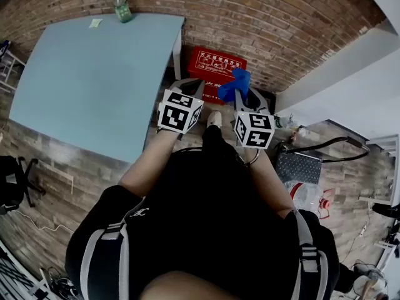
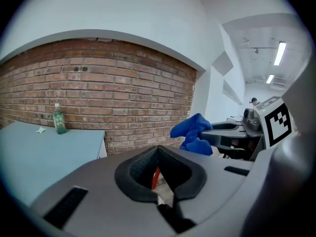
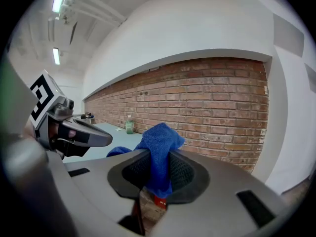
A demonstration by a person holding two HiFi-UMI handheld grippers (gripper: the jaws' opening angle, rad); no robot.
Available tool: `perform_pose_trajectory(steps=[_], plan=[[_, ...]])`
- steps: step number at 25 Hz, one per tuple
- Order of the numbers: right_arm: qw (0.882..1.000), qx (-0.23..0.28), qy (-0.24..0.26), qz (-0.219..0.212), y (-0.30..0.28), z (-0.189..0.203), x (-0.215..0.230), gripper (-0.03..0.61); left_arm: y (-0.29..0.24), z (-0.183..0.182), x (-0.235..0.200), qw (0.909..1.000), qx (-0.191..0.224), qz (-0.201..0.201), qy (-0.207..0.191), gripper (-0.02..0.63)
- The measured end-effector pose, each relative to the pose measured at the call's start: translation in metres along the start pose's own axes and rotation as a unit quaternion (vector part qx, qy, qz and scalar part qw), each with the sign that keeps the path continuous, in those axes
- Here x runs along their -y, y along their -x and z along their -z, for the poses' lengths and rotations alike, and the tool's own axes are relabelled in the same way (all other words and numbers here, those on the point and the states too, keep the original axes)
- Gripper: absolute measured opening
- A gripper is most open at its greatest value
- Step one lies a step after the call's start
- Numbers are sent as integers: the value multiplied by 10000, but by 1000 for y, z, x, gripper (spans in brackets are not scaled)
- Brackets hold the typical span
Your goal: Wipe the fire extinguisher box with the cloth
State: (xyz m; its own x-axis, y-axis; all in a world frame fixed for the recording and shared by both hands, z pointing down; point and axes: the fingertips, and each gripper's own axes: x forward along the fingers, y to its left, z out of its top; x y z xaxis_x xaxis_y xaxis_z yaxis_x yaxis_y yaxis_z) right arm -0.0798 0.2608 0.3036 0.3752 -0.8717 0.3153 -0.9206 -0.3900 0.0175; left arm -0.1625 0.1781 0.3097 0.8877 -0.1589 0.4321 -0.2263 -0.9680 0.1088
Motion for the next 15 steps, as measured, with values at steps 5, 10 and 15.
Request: perform_pose_trajectory(steps=[5,10,15], plan=[[9995,130,-57,-297,-51,-15,8,88,-25,-6,-25,9997,-54,-23,253,8],[9989,-25,-92,-454,-103,-31,22,89,-57,-21,-58,9987,-124,-172,472,8],[9979,-107,-406,-490,-147,-38,45,89,-93,-26,-73,9983,-261,-192,492,8]])
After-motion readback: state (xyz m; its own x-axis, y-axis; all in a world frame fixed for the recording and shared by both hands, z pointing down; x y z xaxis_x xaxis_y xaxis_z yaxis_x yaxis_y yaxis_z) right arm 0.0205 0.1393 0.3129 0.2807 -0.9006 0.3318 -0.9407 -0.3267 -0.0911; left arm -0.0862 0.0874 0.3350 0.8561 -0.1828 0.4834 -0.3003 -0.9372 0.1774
